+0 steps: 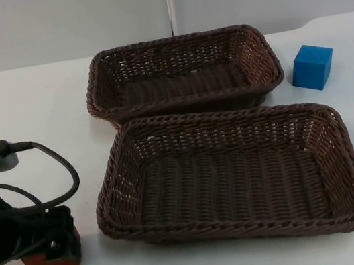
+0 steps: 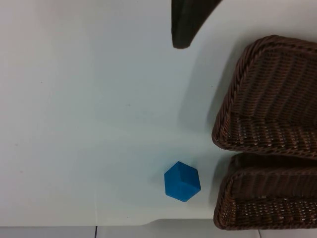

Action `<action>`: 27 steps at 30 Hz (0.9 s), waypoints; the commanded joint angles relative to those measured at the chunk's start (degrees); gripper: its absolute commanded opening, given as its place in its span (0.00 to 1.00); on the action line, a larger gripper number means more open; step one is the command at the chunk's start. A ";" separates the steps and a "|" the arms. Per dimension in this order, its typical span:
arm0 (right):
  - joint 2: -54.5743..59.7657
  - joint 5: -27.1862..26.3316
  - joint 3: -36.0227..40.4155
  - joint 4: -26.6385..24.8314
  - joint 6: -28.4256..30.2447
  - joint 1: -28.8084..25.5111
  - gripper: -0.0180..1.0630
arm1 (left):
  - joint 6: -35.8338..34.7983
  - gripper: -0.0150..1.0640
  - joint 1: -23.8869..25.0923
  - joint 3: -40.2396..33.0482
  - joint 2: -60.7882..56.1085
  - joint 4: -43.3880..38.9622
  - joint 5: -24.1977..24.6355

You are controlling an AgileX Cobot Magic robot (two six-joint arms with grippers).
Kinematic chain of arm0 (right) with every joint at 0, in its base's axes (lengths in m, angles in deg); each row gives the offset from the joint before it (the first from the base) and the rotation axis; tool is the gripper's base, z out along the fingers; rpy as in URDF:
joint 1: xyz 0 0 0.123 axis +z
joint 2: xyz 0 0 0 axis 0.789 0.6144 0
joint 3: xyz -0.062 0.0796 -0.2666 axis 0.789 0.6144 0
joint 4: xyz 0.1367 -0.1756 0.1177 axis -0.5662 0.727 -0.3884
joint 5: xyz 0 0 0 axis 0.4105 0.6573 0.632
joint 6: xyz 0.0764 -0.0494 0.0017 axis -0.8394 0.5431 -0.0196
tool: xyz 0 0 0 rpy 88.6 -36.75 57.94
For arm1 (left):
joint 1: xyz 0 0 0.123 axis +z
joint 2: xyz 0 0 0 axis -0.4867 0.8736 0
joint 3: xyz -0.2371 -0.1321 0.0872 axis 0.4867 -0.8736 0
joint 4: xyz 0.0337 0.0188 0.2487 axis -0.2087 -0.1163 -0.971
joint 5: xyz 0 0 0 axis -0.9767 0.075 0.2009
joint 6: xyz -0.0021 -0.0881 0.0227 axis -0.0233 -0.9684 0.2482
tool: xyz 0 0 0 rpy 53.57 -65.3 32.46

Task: Pick up one cube with the left hand and place it into the upper basket. Pick up one cube with the right hand and place it into the lower basket.

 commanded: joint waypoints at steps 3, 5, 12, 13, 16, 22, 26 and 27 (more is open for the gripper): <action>-0.20 -0.45 0.27 -0.29 0.10 -0.33 0.99 | 0.02 0.99 -0.30 0.21 0.10 0.78 -1.84; -0.20 -0.45 0.27 -0.29 0.34 -0.33 0.99 | 0.02 0.99 -0.30 0.35 0.10 1.08 -1.89; -0.20 -0.45 0.27 -0.29 0.34 -0.33 0.99 | 0.02 0.99 -4.09 0.70 0.10 0.68 -4.47; -0.20 -0.45 0.27 -0.29 0.34 -0.33 0.99 | 0.02 0.99 -4.26 0.70 0.10 0.52 -5.04; -0.20 -0.45 0.27 -0.29 0.34 -0.33 0.99 | 0.02 0.99 -4.26 0.70 0.10 0.52 -5.04; -0.20 -0.45 0.27 -0.29 0.34 -0.33 0.99 | 0.02 0.99 -4.26 0.70 0.10 0.52 -5.04; -0.20 -0.45 0.27 -0.29 0.34 -0.33 0.99 | -0.05 0.99 -4.26 0.70 0.10 0.66 -4.82; -0.20 -0.45 0.27 -0.29 0.34 -0.33 0.99 | -0.05 0.99 -4.26 0.70 0.10 0.66 -4.82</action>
